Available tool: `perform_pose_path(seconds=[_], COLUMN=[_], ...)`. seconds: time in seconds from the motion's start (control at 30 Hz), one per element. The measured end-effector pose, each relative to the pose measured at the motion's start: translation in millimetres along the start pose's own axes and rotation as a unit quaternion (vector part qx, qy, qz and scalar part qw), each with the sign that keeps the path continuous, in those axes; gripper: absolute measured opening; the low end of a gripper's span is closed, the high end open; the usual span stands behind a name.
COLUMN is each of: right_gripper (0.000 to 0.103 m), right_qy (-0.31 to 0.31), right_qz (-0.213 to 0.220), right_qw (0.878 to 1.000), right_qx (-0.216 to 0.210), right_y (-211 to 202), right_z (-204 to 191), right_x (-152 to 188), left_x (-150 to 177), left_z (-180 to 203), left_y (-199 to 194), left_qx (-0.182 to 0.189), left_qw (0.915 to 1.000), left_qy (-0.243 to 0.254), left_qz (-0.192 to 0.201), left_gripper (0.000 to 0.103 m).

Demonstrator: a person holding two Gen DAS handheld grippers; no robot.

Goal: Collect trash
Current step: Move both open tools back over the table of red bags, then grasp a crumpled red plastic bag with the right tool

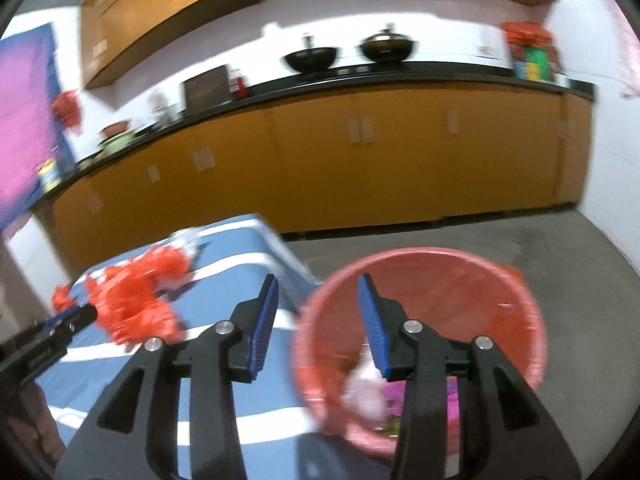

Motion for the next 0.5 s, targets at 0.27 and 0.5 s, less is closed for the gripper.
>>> perform_pose_path(seconds=[0.27,0.5], right_gripper=[0.055,0.063], right_qy=[-0.077,-0.101], right_qz=[-0.045,-0.076], right_qw=[0.992,0.986], right_qx=[-0.085,-0.106], right_y=[33.5,62.5], right_z=[-115.3,-164.6], right_x=[20.0,34.6], left_x=[6.0,10.7], left_z=[-148.2,-216.4], left_y=[-15.0,-15.3], left_qx=[-0.127,-0.172], left_qw=[0.9895,0.9770], left_qy=[-0.068,-0.125], left_qz=[0.007,0.011], left_gripper=[0.064,0.077])
Point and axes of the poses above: each gripper's, at about its wrist camera, not at the fingertips, and y roughly the way its jaws point, z to its right, x to its underside, the point moved 8 cm from there along y, roughly the way its jaws point, and after that the axes turned 1 degree about x, right-handed, at the moved point
